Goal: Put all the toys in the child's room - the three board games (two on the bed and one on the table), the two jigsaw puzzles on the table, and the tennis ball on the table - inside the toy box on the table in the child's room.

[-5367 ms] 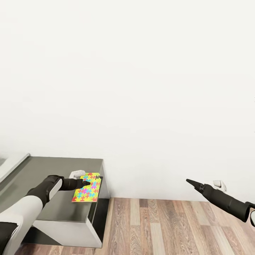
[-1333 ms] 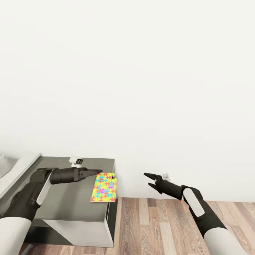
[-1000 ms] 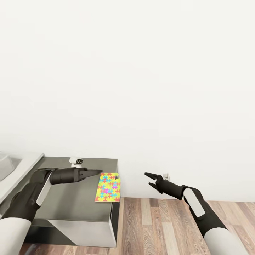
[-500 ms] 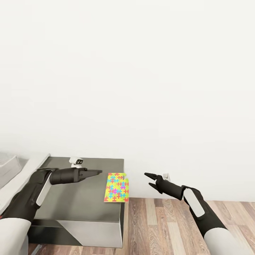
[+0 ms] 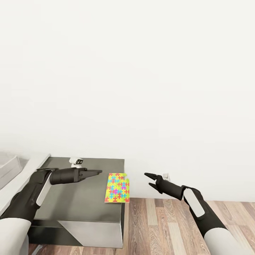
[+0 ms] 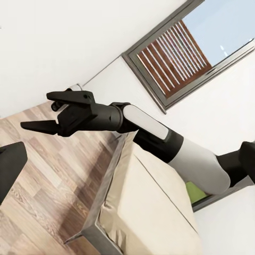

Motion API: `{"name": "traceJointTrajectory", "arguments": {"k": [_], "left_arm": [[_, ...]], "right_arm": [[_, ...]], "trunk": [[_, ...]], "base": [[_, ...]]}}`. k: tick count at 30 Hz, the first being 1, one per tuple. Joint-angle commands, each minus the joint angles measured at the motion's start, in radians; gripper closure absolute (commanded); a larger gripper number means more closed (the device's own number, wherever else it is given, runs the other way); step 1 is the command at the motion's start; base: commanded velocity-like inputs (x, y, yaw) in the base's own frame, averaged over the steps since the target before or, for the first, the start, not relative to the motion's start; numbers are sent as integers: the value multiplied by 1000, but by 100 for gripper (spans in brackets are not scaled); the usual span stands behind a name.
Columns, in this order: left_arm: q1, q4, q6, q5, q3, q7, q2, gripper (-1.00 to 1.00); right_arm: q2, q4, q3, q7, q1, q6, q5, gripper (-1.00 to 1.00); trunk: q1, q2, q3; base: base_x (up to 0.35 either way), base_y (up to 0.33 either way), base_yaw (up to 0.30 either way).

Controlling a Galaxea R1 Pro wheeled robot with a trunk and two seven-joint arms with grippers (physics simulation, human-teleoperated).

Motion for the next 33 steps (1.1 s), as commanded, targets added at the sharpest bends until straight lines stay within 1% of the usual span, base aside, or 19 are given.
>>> {"name": "traceJointTrajectory", "arguments": {"k": [1,2,8,14,19,22,23,25,30,33], "left_arm": [[-1,0,11,2,0,-2,0,-100],[-1,0,11,2,0,-2,0,-100],[-1,-1,41,1,-2,8,-7,-100],[-1,-1,68,1,-6,75,-12,-100],[-1,-1,90,2,-6,97,-15,-100],[-1,-1,94,3,-5,100,-27,-100],[-1,-1,95,3,-4,102,-36,-100],[-1,-1,97,2,-3,103,-48,-100],[-1,-1,98,2,-2,104,-57,-100],[-1,-1,99,2,-1,104,-60,-100]], "right_arm": [[1,0,-1,1,-1,5,-1,-100],[1,0,0,1,-1,4,-1,-100],[3,-1,2,-1,-1,-12,0,-100],[3,-5,-1,-2,1,-22,-3,-100],[3,-3,-1,4,3,-87,-14,-100],[5,0,0,5,4,-109,-12,-100],[8,4,0,6,4,-113,-11,-100],[12,9,0,7,4,-115,-10,-100],[15,12,0,6,3,-107,-10,-100],[17,14,0,6,3,-72,-14,-100]], "trunk": [[0,-1,-1],[0,-1,-1],[23,-43,-20],[46,-85,-39],[65,-120,-54],[77,-141,-64],[81,-148,-67],[88,-162,-73],[107,-197,-89],[119,-218,-98]], "base": [[0,0,0],[0,0,0],[0,0,0],[0,0,0],[0,0,0],[0,0,0],[0,0,0],[0,0,0],[0,0,0],[0,0,0]]}}
